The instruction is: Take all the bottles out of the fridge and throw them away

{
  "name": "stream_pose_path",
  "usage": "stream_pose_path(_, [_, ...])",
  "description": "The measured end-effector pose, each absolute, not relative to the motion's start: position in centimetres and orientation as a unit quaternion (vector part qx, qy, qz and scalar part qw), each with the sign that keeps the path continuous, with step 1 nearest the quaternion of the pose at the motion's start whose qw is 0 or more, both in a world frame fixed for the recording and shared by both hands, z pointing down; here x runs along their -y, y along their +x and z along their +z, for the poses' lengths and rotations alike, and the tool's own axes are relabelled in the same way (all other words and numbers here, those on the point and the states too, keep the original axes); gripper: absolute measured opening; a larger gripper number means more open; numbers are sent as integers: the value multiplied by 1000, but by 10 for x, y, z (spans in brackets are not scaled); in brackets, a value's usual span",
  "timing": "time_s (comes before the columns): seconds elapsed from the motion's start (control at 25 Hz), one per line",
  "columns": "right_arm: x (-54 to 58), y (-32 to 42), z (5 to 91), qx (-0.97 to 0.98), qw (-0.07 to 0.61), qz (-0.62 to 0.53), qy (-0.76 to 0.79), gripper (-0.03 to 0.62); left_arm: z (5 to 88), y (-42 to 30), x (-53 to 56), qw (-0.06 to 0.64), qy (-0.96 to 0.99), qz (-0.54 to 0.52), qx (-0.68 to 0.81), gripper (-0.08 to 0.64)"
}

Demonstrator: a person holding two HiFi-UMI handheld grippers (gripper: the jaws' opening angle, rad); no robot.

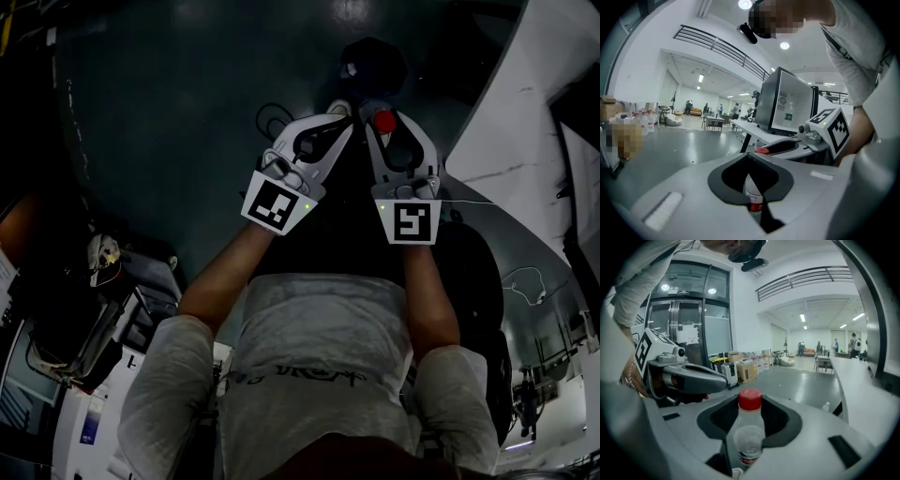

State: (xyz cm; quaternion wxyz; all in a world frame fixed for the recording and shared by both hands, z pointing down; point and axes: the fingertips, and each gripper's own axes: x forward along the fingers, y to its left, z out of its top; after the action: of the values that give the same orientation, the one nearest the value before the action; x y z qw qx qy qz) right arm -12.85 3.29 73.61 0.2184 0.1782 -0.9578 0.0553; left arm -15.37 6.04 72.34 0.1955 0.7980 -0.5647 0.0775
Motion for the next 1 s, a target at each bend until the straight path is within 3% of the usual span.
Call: stream_pose_path(1.0, [-2, -117, 873, 960, 232, 38, 150, 153, 853, -150, -27, 182, 818, 82, 539, 8])
